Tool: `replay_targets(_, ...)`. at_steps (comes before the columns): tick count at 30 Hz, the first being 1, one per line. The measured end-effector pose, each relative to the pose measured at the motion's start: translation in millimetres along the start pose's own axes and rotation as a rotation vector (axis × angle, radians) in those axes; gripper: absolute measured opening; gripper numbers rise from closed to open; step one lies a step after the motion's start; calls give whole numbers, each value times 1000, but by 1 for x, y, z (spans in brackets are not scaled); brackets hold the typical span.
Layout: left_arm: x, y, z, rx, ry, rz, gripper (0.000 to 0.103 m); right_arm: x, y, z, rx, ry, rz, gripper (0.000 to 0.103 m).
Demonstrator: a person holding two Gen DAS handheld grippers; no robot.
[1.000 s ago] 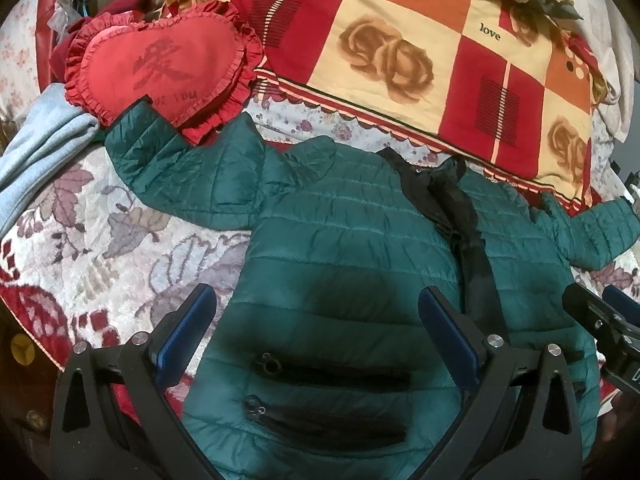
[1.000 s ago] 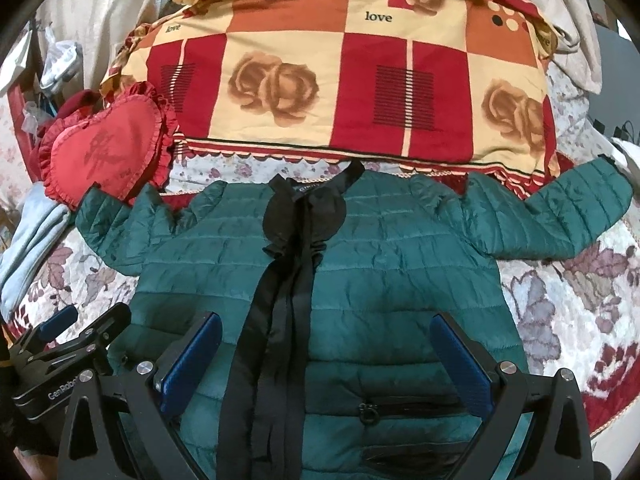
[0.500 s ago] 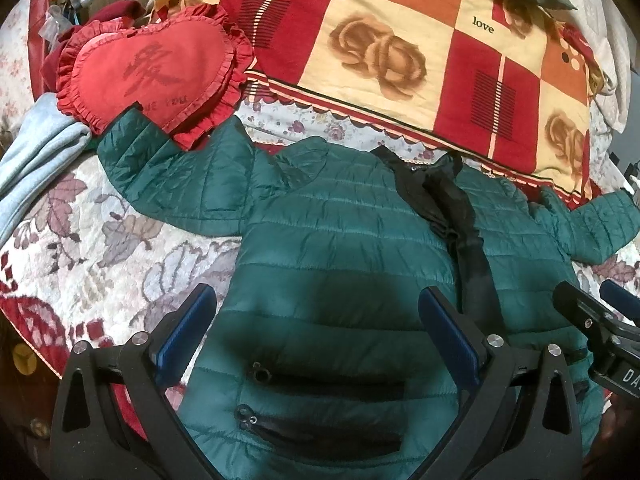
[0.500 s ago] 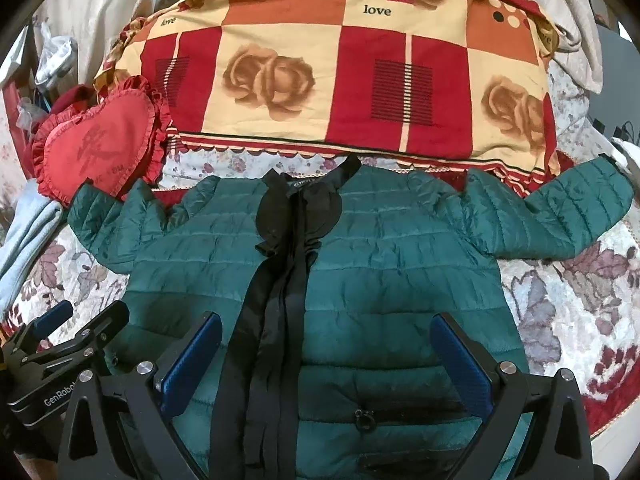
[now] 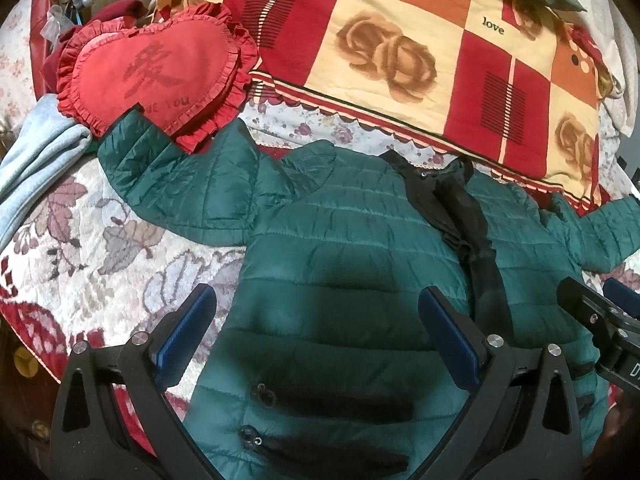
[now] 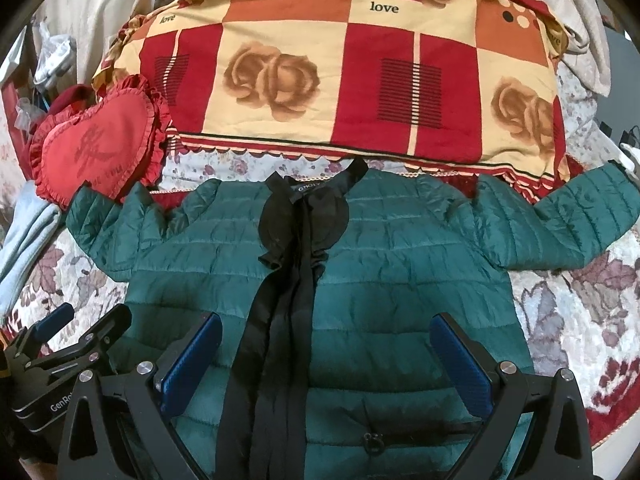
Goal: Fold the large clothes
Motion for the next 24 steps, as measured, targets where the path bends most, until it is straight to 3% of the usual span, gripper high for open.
replay_targets(24, 4, 4, 3, 11, -2, -8, 102, 2, -1, 3, 11, -21, -8, 103)
Point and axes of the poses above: each gripper's, at about its wrist camera, not at the fingertips, and x roughly the way its jaws point, y to its right, z to its underside, the point moved 1 cm from there along x, roughly the way its jaws point, and after that the axes turned 5 degrees about y, right-handed, at the moved point
